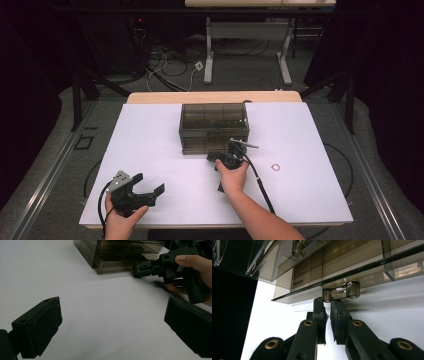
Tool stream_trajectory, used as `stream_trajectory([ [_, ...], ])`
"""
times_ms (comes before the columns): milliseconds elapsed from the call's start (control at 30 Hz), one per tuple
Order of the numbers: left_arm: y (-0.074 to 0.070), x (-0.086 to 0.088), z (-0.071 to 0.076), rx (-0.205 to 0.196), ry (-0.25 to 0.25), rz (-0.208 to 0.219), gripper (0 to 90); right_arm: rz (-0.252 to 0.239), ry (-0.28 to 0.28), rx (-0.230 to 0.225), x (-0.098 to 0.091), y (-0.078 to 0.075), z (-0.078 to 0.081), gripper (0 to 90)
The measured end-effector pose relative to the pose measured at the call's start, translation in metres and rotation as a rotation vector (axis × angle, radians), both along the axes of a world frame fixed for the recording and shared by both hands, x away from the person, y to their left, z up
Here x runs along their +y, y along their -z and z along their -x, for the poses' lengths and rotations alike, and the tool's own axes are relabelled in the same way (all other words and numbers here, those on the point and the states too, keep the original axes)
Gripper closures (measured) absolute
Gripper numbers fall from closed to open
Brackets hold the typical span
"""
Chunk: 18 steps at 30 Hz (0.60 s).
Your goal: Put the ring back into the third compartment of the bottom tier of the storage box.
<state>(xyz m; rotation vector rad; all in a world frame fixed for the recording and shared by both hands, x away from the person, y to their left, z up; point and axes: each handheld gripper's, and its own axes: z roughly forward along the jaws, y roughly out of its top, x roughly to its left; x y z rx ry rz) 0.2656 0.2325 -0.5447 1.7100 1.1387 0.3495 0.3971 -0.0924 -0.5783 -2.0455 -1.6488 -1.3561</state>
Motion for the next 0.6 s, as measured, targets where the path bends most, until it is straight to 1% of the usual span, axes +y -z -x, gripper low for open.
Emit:
stream_trajectory([
  [33,0.0,0.0,0.0,-0.001,0.0,0.0,1.3,-0.004,0.003,0.006,0.0,-0.001,0.0,83.5],
  [167,0.0,0.0,0.0,-0.001,0.0,0.0,1.3,-0.01,-0.003,-0.002,-0.001,0.001,0.003,83.6],
  [267,0.0,-0.001,0.0,0.0,0.001,-0.001,1.3,-0.007,-0.007,0.015,-0.001,0.0,0.005,83.6],
  [300,0.001,-0.001,0.0,0.003,0.001,-0.003,1.3,-0.008,-0.011,0.0,-0.001,0.001,0.005,83.5],
  [400,0.001,-0.002,0.0,0.005,0.003,-0.004,1.3,-0.016,-0.006,0.006,-0.001,0.0,0.007,83.6],
  [467,0.001,-0.002,0.0,0.004,0.002,-0.004,1.3,-0.013,-0.016,0.011,-0.002,0.001,0.009,83.5],
  [500,0.001,-0.003,0.0,0.005,0.0,-0.004,1.3,-0.022,-0.015,0.007,-0.002,0.0,0.009,83.5],
  [533,0.001,-0.003,0.0,0.005,0.0,-0.005,1.3,-0.016,-0.018,0.004,-0.002,0.001,0.01,83.5],
  [567,0.001,-0.003,0.0,0.005,0.001,-0.004,1.3,-0.017,-0.016,0.018,-0.002,0.0,0.011,83.6],
  [600,0.001,-0.003,0.0,0.005,0.001,-0.004,1.3,-0.02,-0.017,0.005,-0.002,0.001,0.012,83.6],
])
